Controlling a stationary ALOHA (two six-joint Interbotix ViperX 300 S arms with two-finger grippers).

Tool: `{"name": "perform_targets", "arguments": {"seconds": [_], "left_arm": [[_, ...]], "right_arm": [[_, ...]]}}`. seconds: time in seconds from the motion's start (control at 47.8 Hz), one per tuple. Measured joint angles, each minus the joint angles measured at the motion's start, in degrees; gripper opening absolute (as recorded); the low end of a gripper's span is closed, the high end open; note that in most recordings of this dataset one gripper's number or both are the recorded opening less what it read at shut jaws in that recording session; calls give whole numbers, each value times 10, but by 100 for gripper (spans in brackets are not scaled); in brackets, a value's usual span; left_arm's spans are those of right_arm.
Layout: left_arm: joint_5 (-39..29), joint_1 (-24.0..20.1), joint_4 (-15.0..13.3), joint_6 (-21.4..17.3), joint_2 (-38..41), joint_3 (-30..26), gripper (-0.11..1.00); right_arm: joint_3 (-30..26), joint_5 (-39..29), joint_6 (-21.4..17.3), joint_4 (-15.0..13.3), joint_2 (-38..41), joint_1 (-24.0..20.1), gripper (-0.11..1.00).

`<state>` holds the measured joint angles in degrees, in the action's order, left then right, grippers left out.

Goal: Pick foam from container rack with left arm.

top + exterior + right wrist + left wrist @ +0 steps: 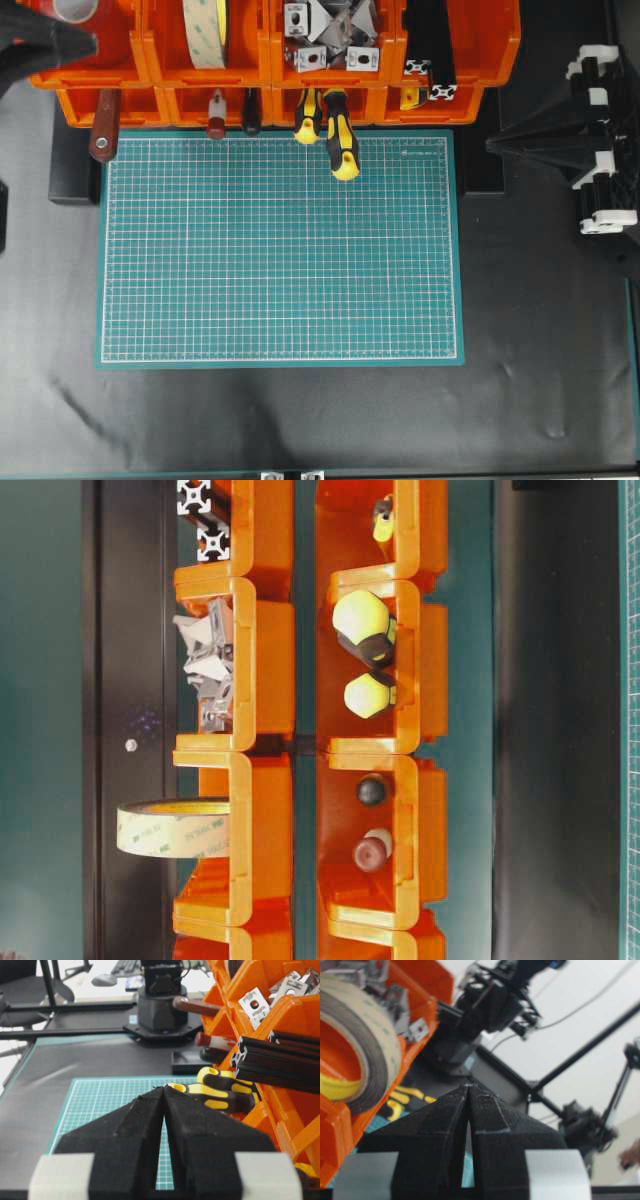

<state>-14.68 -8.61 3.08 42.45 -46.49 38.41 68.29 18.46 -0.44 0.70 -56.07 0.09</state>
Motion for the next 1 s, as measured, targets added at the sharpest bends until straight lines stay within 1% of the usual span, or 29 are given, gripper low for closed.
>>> {"name": "perform_targets", "arguments": {"seconds": [0.105,0.188,0.46,0.523,0.607,0.732,0.795,0.816,0.879,0.9,1.004], "left_arm": [[-33,-19,0,39,11,-40,0],[-55,-29,0,56,19,-70,0],[-142,-41,1,63,76,-148,0],[-156,-41,0,62,90,-162,3],[-178,-41,1,63,108,-185,21],[-228,-42,0,70,141,-210,59],[-252,-42,0,91,156,-220,76],[-260,-42,0,98,161,-222,80],[-279,-41,0,121,173,-228,90],[-285,-42,0,127,176,-229,91],[-297,-46,0,137,181,-229,89]], "right_arm": [[0,0,1,0,1,0,0],[0,0,0,0,0,0,0],[0,0,0,0,0,0,0],[0,-1,0,0,0,1,0],[0,0,0,1,0,0,0],[0,-1,0,1,0,0,0],[0,0,0,0,-1,0,0],[0,0,0,0,-1,0,0],[0,-1,0,1,0,0,0],[0,-1,0,0,0,0,0],[0,-1,0,0,-1,-1,0]]}}
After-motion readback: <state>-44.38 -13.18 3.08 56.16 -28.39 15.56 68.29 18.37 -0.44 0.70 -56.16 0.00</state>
